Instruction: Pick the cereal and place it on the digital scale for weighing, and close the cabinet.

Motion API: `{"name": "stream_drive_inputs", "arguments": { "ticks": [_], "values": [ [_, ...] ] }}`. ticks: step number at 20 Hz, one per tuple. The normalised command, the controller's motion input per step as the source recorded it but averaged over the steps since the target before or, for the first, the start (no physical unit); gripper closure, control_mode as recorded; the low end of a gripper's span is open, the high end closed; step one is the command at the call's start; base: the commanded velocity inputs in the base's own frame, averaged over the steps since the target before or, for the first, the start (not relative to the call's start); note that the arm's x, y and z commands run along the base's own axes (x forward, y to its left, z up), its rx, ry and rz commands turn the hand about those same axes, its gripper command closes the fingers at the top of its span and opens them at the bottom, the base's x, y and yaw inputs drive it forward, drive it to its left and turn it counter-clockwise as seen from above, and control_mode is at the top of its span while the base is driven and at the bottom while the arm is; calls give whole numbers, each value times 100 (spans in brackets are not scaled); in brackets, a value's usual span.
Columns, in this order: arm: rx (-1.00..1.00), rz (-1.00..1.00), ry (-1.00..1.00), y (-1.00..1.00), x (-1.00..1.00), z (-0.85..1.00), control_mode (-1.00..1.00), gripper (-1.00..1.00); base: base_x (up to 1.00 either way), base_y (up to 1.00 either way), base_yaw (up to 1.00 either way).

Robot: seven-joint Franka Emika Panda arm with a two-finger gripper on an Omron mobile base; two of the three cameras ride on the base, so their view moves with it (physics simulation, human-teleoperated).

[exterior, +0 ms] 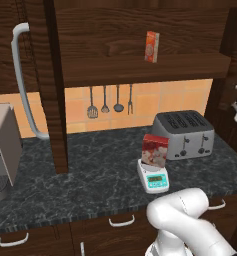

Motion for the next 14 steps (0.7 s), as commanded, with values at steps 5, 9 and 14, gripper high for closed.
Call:
{"name": "stream_drive_inputs", "arguments": {
  "ticks": [5, 9, 14],
  "values": [
    [-4, -3, 3, 25, 100, 2, -100, -100, 0, 0, 0],
    [0, 0, 23, 9, 96, 26, -100, -100, 0, 0, 0],
    [0, 0, 24, 1, 84, 20, -100, -100, 0, 0, 0]
  ]
}}
